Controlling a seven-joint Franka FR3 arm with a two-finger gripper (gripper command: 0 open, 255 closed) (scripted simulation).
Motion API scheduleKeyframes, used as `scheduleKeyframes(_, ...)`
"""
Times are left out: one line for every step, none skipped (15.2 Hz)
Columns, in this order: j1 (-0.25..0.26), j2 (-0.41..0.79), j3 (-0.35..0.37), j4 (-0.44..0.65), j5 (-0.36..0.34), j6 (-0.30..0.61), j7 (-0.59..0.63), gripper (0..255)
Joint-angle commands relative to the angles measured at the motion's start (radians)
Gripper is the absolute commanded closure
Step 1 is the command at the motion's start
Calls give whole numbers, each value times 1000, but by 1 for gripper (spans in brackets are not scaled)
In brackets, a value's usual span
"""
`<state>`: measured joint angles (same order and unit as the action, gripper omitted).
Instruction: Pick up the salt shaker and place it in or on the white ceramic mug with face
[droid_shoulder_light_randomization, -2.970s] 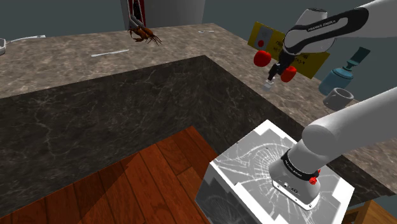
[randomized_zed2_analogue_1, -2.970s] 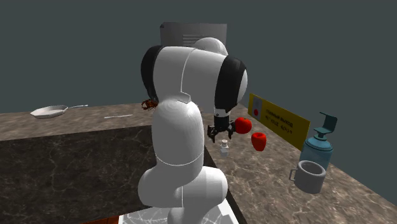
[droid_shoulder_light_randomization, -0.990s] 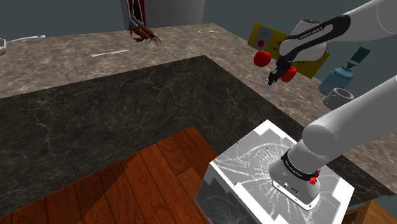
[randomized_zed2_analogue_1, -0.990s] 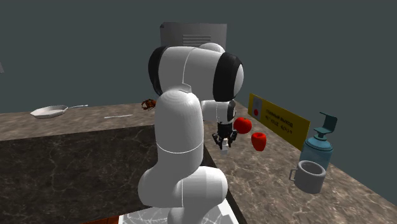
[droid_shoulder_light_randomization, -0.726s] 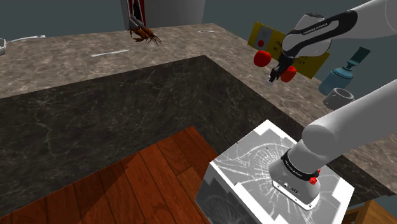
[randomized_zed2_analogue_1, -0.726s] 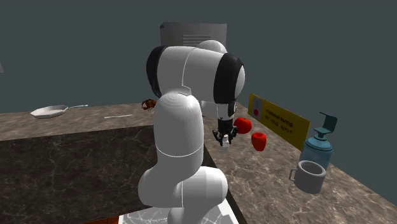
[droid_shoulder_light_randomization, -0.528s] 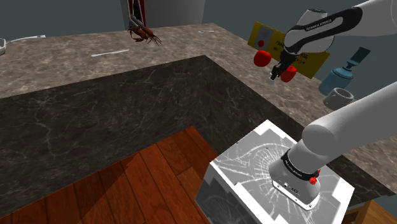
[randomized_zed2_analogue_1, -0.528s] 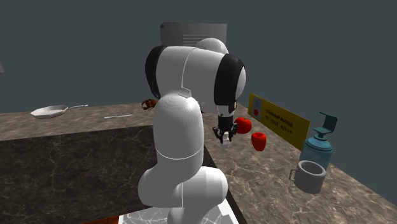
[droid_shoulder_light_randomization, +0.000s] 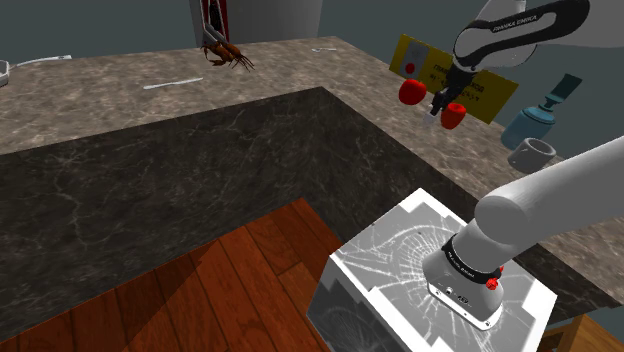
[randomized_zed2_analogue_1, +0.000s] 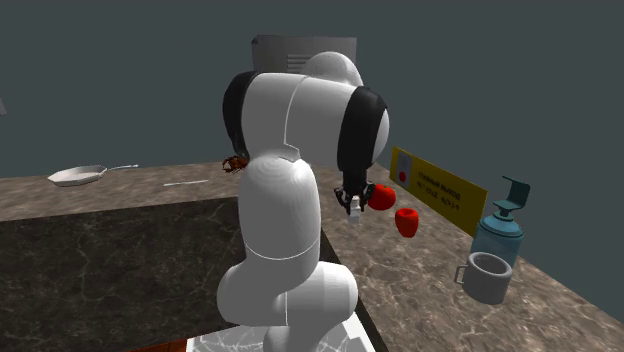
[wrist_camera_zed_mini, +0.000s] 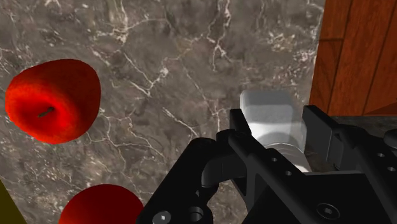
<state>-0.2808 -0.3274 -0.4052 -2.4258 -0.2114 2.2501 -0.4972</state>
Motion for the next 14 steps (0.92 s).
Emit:
scheduleKeyframes(-2,-17,3,16,-2,-32,-1,255)
scheduleKeyframes(-2,-22,6,25,-2,-47,-1,255)
scheduleKeyframes(-2,-28,8,34,-2,-61,-1,255)
scheduleKeyframes(-2,-33,10,44,-1,-76,-1,255)
scheduleKeyframes(-1,-37,12,53,-1,-90,-2,255)
scheduleKeyframes(-1,-42,14,63,0,-104,-2,255)
scheduleKeyframes(-1,-46,16,73,0,-119,-2,255)
scheduleKeyframes(-1,-50,18,84,1,-133,-2,255)
scheduleKeyframes(0,-54,20,94,1,-147,-3,255)
scheduleKeyframes(0,-57,22,105,2,-161,-3,255)
scheduleKeyframes(0,-60,24,116,3,-175,-4,255)
scheduleKeyframes(1,-63,25,127,4,-189,-4,255)
scheduleKeyframes(1,-66,27,138,5,-203,-5,255)
scheduleKeyframes(1,-67,28,144,5,-209,-5,255)
